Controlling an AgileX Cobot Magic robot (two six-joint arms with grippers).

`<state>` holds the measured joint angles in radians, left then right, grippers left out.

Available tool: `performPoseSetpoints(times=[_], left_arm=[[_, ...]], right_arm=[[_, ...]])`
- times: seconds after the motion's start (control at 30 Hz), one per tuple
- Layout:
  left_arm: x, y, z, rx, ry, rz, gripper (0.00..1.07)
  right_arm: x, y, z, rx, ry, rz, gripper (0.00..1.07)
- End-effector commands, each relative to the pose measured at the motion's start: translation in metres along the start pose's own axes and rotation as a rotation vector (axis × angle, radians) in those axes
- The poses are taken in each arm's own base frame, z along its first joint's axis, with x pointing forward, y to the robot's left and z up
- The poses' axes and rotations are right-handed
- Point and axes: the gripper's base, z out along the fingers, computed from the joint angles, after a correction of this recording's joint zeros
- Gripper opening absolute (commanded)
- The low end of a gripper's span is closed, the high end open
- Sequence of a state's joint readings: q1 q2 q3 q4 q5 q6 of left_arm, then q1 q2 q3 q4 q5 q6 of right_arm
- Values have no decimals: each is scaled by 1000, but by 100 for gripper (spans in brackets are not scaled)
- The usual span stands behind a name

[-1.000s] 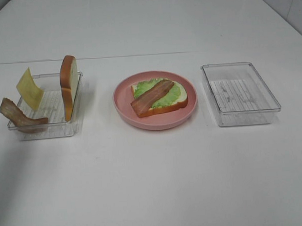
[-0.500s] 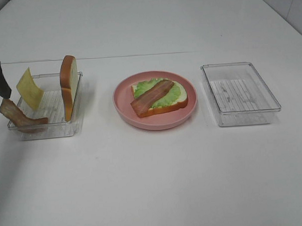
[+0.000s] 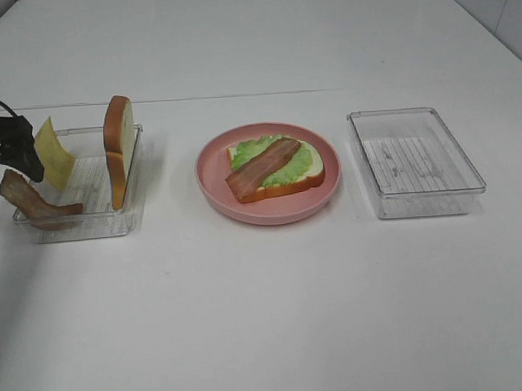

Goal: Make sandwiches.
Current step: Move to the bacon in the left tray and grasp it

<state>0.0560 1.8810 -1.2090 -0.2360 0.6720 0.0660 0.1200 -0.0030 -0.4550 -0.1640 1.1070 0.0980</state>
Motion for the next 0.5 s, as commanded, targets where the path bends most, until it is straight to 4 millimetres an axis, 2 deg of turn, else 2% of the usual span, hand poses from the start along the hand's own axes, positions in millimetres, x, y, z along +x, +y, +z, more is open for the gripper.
performPoseSetpoints(times=[0.03,0.5], left_arm=[[-2,0,5,5,-2,-13,91],[-1,3,25,0,16,-2,88]], right_arm=[[3,0,-3,1,-38,0,99],[3,0,-3,1,-38,0,99]])
